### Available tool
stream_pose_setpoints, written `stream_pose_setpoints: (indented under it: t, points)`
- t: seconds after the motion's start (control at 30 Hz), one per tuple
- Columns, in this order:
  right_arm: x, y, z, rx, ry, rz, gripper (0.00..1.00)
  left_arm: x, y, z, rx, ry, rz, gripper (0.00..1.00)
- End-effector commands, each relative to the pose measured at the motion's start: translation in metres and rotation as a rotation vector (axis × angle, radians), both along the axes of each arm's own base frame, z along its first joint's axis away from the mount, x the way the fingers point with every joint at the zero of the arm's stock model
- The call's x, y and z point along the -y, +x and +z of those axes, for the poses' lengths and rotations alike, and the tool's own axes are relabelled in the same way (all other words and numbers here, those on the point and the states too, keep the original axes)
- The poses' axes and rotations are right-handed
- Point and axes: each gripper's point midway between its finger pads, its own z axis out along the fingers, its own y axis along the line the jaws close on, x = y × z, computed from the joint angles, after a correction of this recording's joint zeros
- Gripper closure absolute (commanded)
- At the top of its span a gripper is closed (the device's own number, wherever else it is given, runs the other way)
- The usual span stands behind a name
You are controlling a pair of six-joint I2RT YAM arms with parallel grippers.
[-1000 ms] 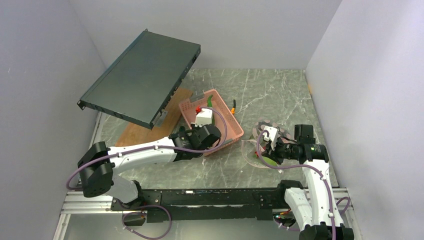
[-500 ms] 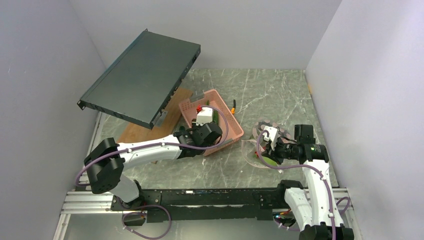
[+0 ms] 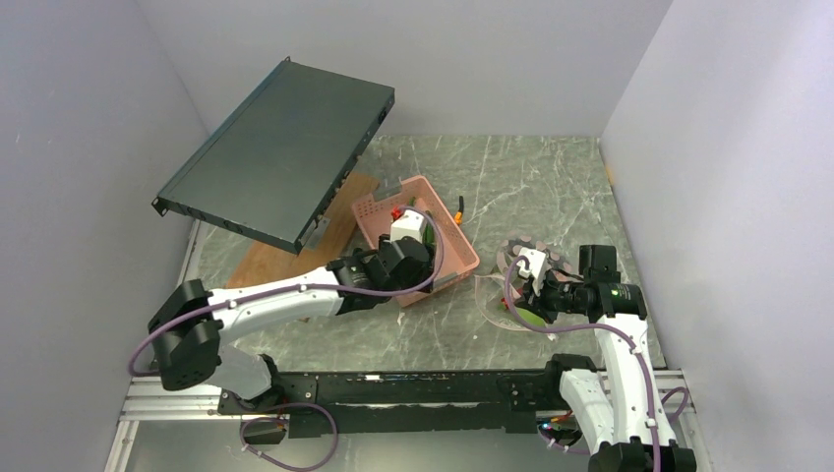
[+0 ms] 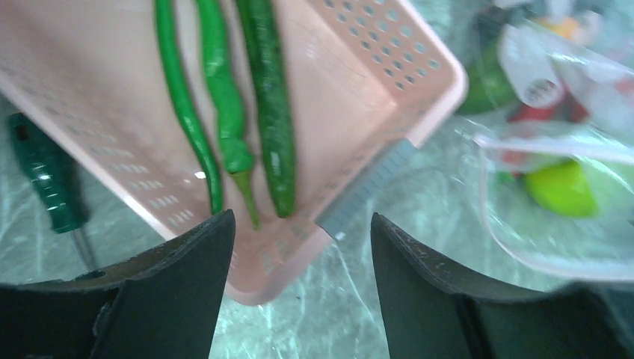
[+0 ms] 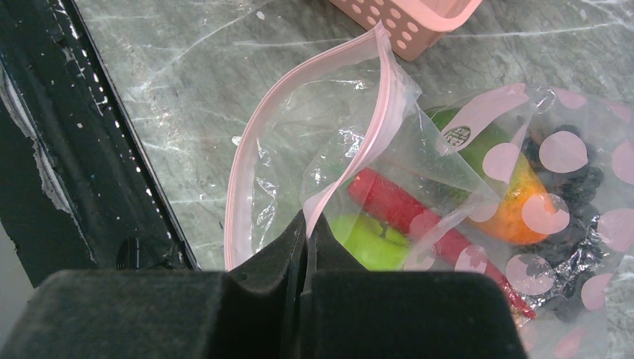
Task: Open the zip-top bag and remove the fake food
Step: Place the fake vegetable in the bin.
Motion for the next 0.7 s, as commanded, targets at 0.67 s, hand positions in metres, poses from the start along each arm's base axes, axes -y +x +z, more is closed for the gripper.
stream_pose_setpoints:
  t: [0.67]
  points:
    - [0.007, 0.01, 0.028, 0.044, -0.033, -0.042, 1.0, 0.14, -0.106, 0.046, 0.159, -0.391, -0.87, 0.19]
